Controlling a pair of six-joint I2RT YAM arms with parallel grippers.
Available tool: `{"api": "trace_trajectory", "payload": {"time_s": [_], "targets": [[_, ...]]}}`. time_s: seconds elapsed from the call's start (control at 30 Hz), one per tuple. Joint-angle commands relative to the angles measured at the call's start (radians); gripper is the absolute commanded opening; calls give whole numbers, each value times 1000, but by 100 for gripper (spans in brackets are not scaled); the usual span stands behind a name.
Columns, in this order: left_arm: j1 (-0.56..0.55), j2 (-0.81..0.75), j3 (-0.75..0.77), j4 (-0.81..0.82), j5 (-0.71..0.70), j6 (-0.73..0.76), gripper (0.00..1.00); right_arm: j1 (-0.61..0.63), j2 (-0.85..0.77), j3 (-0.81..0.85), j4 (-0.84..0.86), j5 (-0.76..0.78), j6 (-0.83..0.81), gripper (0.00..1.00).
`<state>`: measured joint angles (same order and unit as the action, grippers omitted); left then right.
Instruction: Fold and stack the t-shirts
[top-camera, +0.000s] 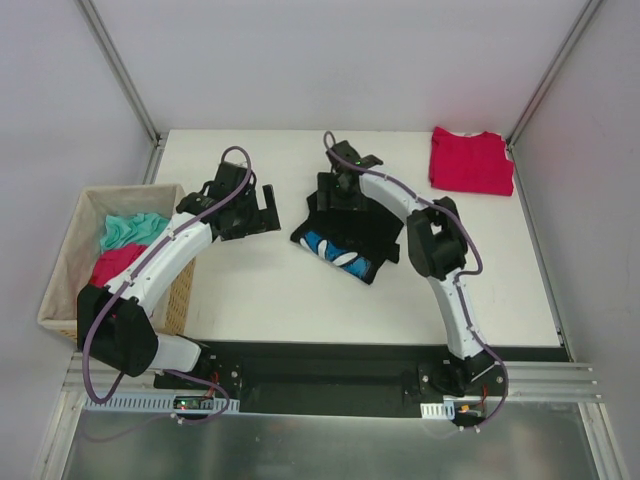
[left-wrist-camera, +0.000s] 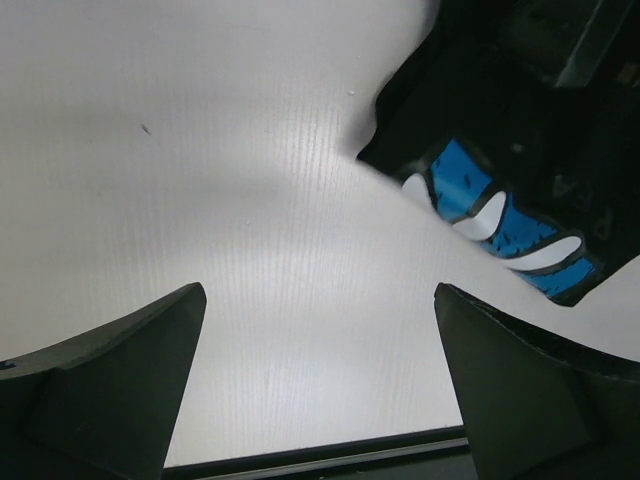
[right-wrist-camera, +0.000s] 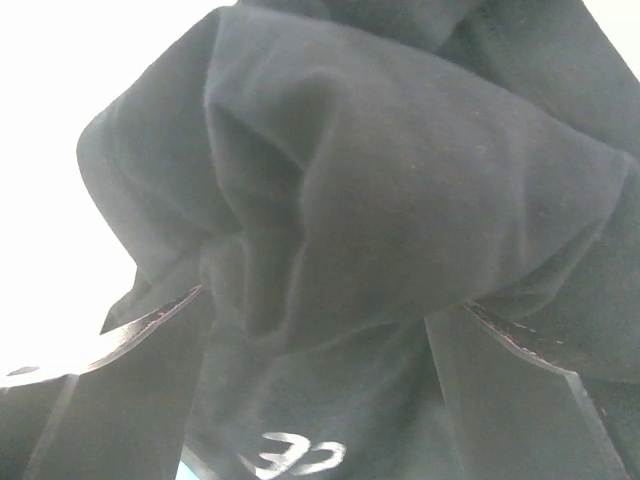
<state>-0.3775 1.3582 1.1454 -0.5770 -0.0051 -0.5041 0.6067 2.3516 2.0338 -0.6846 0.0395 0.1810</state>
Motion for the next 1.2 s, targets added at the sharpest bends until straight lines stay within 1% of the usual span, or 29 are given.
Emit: {"api": "trace_trajectory", "payload": {"time_s": [0.0, 0.1, 0.23, 0.27, 0.37, 0.43, 0.5, 0.6, 0.7, 0.77, 0.87, 1.0, 1.17], "targets": [[11, -24, -7, -9, -15, 19, 99, -100, -92, -152, -11, 22, 40, 90], [11, -1, 10, -9, 0, 16, 99, -131, -161, -233, 22, 19, 29, 90], [11, 48, 46, -9, 50, 21, 99, -130, -293, -369, 80, 43, 3, 90], [11, 68, 59, -9, 60, 21, 99, -125, -348, -379, 79, 57, -9, 90], [8, 107, 94, -9, 103, 24, 99, -117, -437, -409, 39, 134, -41, 90], [-7, 124, 117, -9, 105, 22, 99, -114, -543, -452, 28, 190, -49, 91], [-21, 153, 160, -9, 97, 22, 99, -108, -628, -475, 27, 191, -46, 91], [-43, 205, 218, -11, 100, 29, 99, -76, -679, -514, 16, 175, -37, 91], [-57, 226, 234, -11, 106, 18, 99, -47, -698, -587, 23, 200, -29, 91], [-63, 228, 229, -11, 103, 15, 99, -47, -701, -660, 43, 226, -29, 91], [-63, 217, 215, -11, 91, 16, 99, -47, -690, -724, 75, 253, -34, 91], [-63, 199, 205, -11, 80, 18, 99, -51, -654, -802, 115, 238, -23, 91], [-63, 202, 209, -14, 76, 27, 99, -56, -624, -842, 148, 209, -2, 91]]}}
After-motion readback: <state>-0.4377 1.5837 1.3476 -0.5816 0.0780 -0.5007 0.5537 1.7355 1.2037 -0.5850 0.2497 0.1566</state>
